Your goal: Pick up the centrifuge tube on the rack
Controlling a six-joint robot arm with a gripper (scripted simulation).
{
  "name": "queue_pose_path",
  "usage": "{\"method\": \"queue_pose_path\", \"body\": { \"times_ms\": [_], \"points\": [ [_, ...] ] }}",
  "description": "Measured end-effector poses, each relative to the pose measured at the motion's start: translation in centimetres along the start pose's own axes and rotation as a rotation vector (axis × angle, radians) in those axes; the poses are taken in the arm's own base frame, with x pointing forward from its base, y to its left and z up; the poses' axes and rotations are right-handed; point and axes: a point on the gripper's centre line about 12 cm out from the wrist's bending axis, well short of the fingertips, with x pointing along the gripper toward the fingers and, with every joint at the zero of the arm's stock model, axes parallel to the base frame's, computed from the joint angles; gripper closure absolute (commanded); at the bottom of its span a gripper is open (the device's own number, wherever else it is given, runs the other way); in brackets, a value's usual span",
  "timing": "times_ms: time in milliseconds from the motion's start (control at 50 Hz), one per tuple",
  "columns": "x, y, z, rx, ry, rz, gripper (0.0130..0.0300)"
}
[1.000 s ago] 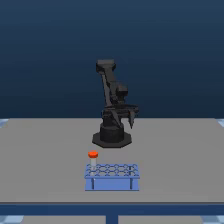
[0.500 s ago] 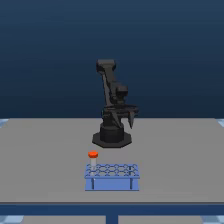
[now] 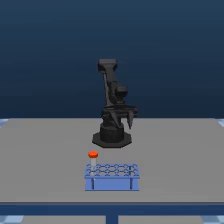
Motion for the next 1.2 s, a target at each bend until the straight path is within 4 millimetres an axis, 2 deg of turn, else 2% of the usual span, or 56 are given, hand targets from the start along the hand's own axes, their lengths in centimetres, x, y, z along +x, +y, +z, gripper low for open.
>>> {"method": "queue_pose_path", "body": {
  "times_ms": [1200],
  "points": [
    [2.0, -2.7, -0.2, 0.034, 0.067, -0.031, 0.0130]
  ]
}}
